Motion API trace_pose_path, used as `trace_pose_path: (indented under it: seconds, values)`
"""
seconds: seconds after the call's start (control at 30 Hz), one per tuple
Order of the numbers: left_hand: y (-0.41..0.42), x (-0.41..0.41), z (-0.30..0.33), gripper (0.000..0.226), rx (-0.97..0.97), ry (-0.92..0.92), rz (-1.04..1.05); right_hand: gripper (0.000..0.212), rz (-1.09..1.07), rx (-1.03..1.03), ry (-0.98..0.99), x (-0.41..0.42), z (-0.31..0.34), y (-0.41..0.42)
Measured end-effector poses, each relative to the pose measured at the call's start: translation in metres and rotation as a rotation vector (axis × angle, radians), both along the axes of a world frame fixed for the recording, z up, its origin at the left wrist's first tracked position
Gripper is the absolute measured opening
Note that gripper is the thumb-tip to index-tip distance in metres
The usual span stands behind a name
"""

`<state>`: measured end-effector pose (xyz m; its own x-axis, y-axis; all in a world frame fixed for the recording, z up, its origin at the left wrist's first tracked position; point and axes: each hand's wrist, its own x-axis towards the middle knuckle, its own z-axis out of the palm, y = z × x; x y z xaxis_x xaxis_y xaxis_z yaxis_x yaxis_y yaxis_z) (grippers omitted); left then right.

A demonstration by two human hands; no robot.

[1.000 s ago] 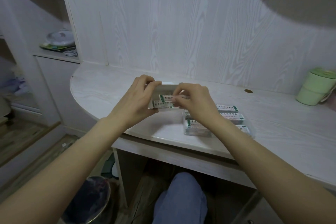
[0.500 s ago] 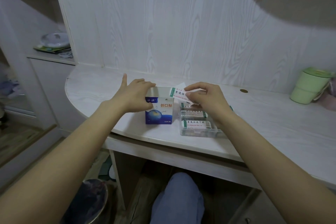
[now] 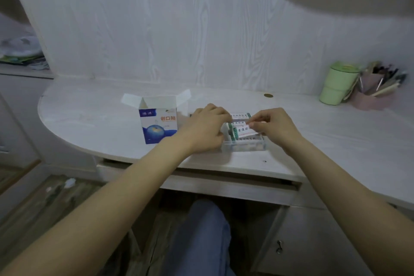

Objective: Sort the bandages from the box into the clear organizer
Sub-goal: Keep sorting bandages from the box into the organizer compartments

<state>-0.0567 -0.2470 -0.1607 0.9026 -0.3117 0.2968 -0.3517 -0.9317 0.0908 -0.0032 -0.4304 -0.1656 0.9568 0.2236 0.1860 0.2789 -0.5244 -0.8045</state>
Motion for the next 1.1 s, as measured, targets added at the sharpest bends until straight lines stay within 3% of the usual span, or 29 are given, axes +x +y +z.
trace_pose_path:
  seconds: [0.23, 0.73, 1.0, 1.1]
  values:
    - [-0.020, 0.010, -0.004, 0.045, 0.063, 0.122, 0.057, 0.010, 0.011, -0.208, -0.109, 0.005, -0.016, 0.000]
    - [-0.026, 0.020, -0.010, 0.038, 0.077, 0.131, 0.104, 0.011, 0.019, -0.420, -0.223, 0.007, -0.024, 0.007]
    - [-0.022, 0.019, -0.009, 0.038, 0.024, 0.129, 0.116, 0.011, 0.049, -0.414, -0.189, 0.004, -0.020, 0.008]
    - [-0.016, 0.013, -0.003, 0.037, -0.055, 0.045, 0.117, 0.014, 0.017, -0.387, -0.225, 0.002, -0.014, 0.007]
